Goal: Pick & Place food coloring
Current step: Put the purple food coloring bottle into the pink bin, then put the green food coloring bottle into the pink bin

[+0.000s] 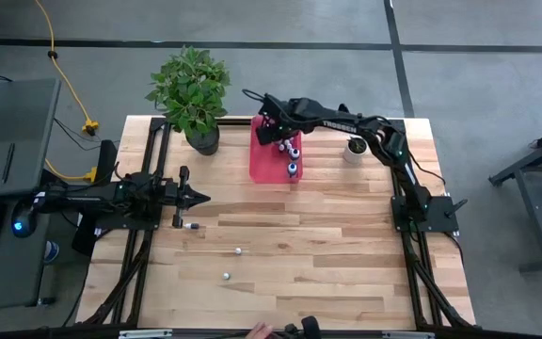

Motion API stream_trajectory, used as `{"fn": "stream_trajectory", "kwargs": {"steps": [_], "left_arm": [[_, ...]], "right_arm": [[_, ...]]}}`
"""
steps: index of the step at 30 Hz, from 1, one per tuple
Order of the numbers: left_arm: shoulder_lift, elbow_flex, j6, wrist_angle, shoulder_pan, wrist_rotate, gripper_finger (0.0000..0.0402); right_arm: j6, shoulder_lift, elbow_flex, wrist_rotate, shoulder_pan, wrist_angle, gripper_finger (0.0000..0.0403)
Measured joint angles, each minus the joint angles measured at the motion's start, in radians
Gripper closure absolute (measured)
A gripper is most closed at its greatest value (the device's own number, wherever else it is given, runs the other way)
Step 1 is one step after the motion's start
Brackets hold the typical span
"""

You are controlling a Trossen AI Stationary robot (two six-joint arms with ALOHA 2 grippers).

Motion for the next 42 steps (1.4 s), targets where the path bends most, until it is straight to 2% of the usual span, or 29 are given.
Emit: {"fn": "stream_trajectory", "kwargs": {"steps": [7,14,26,31,39,42], "left_arm": [[0.000,0.000,0.000,0.000,0.000,0.000,0.0401],[0.000,0.000,0.000,0.000,0.000,0.000,0.0401],[0.000,0.000,0.000,0.000,0.000,0.000,0.0401],[0.000,0.000,0.000,0.000,0.000,0.000,0.0401],[0.000,0.000,0.000,0.000,0.000,0.000,0.0401],[0.000,0.000,0.000,0.000,0.000,0.000,0.0401]], "right_arm": [[-0.001,0.000,0.000,-0.045,-0.006,0.008,0.0296],[-0.007,0.000,0.000,-0.055,-0.011,0.008,0.0254],[-0.066,0.000,0.008,-0.051,-0.011,0.060,0.0245],[-0.126,-0.002,0.068,-0.040,-0.006,0.045,0.0238],[-0.266,-0.002,0.273,0.081,0.014,-0.154,0.0242],[-0.338,-0.003,0.370,0.082,0.046,-0.228,0.0239]]}}
